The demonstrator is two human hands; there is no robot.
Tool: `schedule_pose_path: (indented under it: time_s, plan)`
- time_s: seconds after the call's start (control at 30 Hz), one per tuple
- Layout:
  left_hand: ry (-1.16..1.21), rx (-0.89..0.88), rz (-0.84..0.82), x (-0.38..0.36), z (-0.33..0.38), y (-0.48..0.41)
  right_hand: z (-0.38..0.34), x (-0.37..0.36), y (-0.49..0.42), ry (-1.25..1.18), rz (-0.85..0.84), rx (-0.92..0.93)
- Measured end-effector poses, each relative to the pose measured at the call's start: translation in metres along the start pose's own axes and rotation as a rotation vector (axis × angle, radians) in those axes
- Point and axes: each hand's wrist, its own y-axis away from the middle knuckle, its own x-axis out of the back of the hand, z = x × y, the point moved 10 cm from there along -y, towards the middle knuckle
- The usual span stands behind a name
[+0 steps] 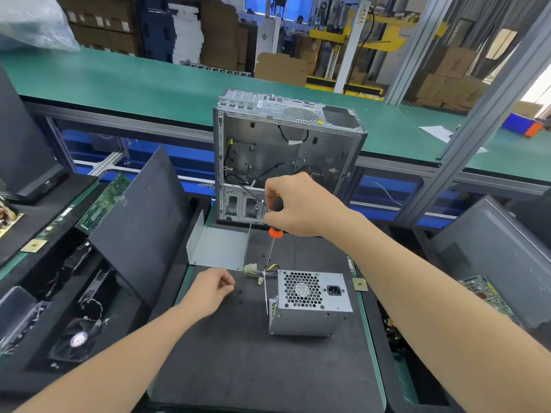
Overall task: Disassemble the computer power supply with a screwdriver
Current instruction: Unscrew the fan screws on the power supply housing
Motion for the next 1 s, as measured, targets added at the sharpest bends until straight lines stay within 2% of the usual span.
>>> schedule_pose_path:
  time_s: [0.2,0.6,0.7,0.8,0.9,1.0]
  plan:
    - [-0.101,0.016,-0.050,-0.022,-0.020,0.005,0.000,-0.005,-0.001,0.011,-0.015,-0.007]
    - [-0.038,0.041,-0.037,-0.017,-0.014,-0.001,0.003,-0.004,-0.002,0.020,0.020,-0.023]
    - [0.113,0.021,0.075,-0.003,0.019,-0.007,0.011,0.000,0.000,0.029,0.029,-0.051]
    - [0.246,-0.109,0.124,0.007,0.079,-0.014,0.023,0.006,0.006,0.039,0.049,-0.093]
    - [0.319,-0.208,0.089,0.007,0.133,-0.016,0.038,0.015,0.014,0.057,0.067,-0.127]
    - [0.311,-0.252,-0.045,-0.011,0.168,-0.018,0.051,0.021,0.025,0.060,0.079,-0.144]
